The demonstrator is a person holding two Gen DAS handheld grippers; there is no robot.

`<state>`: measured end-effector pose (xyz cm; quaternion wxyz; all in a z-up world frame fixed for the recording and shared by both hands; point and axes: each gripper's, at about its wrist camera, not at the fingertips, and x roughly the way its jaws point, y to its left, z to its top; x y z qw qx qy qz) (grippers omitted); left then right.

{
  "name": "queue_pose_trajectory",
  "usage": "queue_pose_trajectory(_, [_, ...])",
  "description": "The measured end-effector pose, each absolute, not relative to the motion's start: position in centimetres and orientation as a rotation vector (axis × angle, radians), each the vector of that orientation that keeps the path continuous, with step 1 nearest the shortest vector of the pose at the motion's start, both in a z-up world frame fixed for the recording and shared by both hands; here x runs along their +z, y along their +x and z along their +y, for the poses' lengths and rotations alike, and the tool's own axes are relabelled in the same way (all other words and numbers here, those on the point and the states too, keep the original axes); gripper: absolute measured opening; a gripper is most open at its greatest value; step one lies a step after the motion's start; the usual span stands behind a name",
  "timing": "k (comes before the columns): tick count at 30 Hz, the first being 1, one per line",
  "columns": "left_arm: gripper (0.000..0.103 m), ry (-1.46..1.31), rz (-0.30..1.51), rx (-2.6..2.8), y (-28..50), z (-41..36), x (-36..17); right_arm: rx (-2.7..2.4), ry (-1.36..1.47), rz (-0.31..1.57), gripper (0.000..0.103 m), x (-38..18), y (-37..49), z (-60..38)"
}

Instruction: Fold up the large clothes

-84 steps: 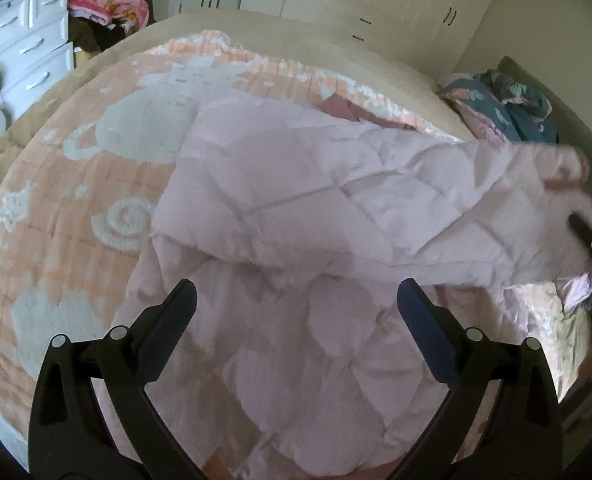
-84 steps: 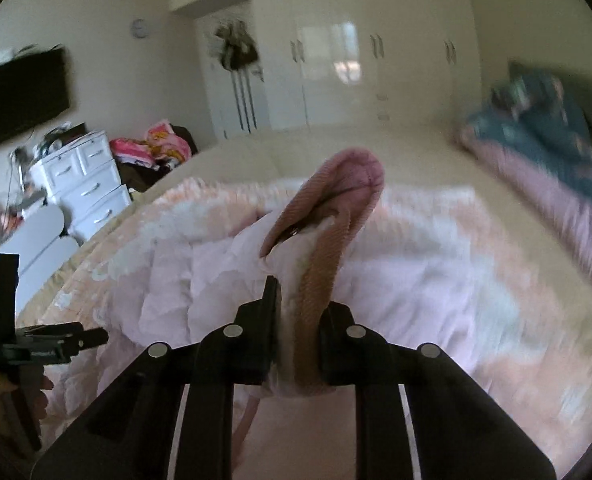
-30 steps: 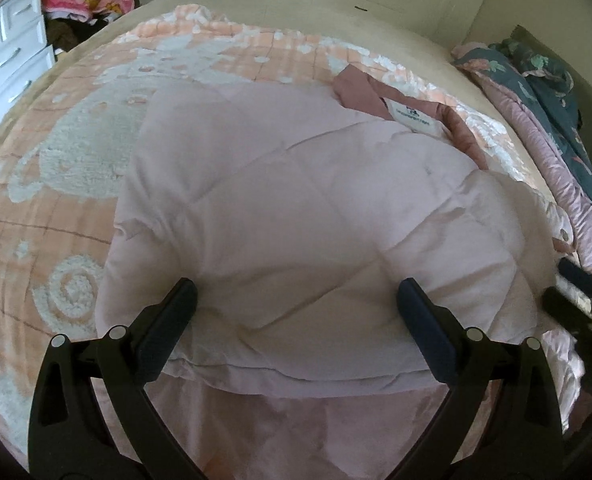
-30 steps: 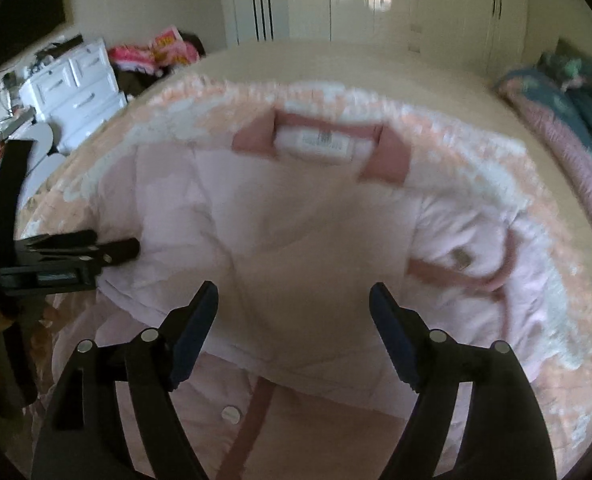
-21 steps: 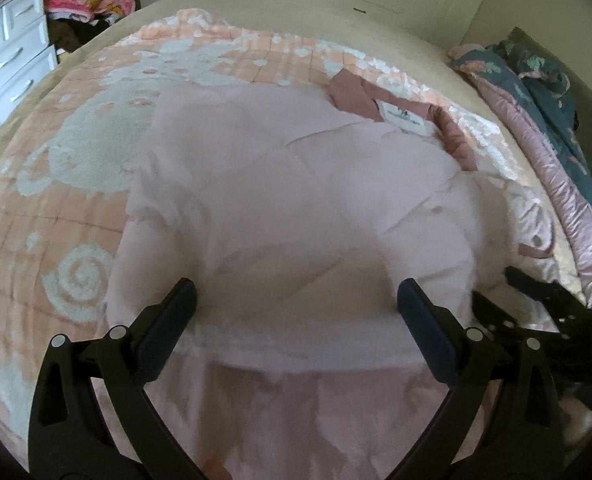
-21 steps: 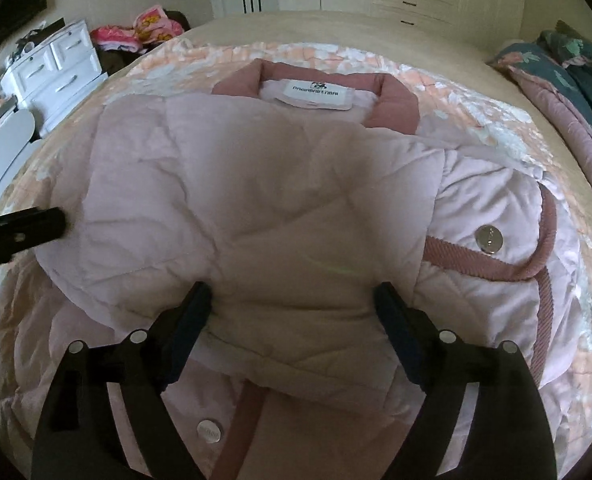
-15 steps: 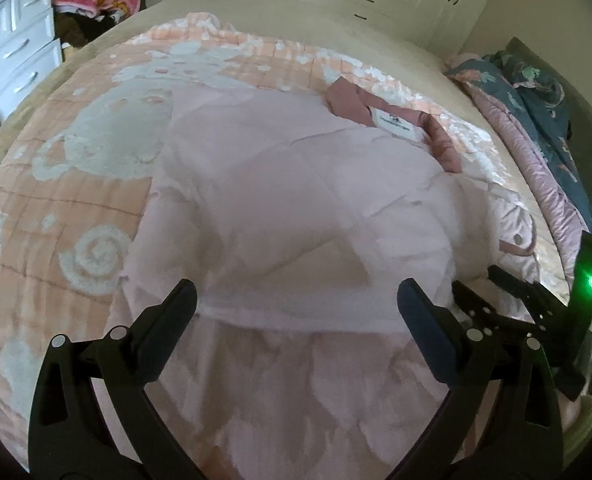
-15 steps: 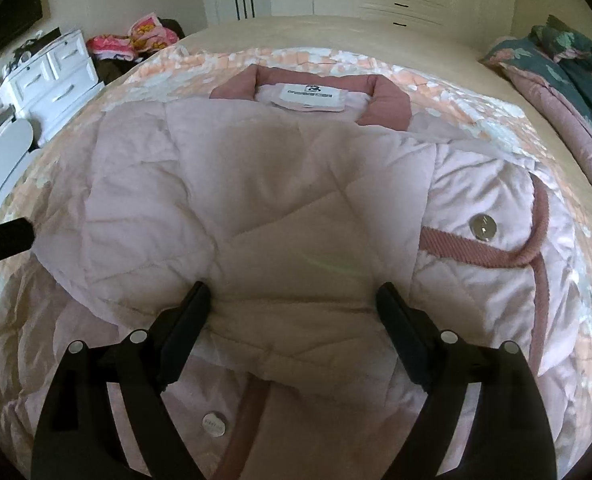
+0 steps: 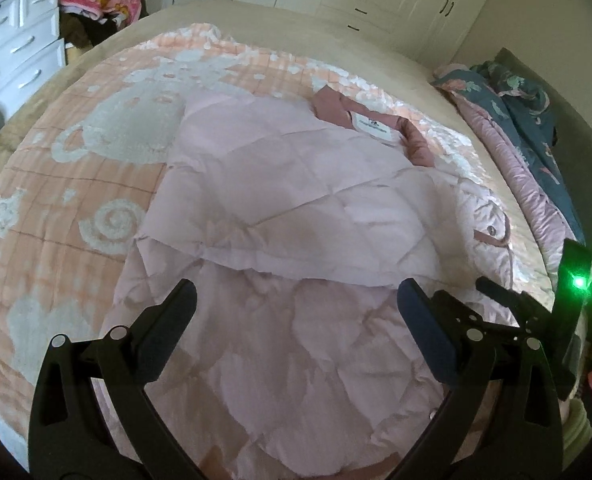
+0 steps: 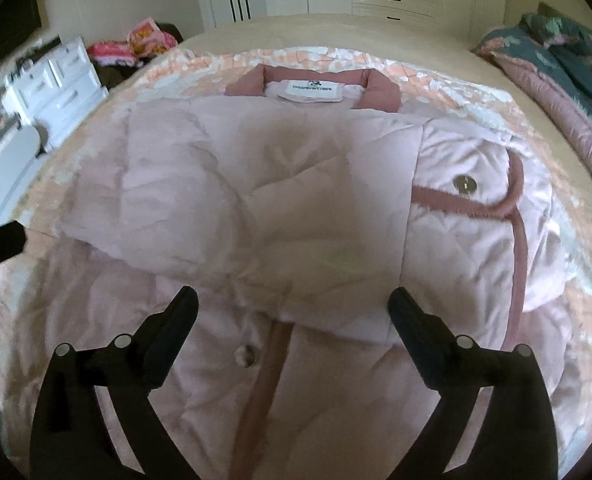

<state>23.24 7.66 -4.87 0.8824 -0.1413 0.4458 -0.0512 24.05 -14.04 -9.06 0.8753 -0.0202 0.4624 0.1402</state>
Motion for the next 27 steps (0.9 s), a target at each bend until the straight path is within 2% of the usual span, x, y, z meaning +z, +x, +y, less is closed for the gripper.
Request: queue_pose_trajectory(27, [0.094, -0.3, 0.837, -0.115, 17.5, 7.0, -0.4, 0.301, 0.051, 0.766, 0.099, -0.1, 16.5, -16.4])
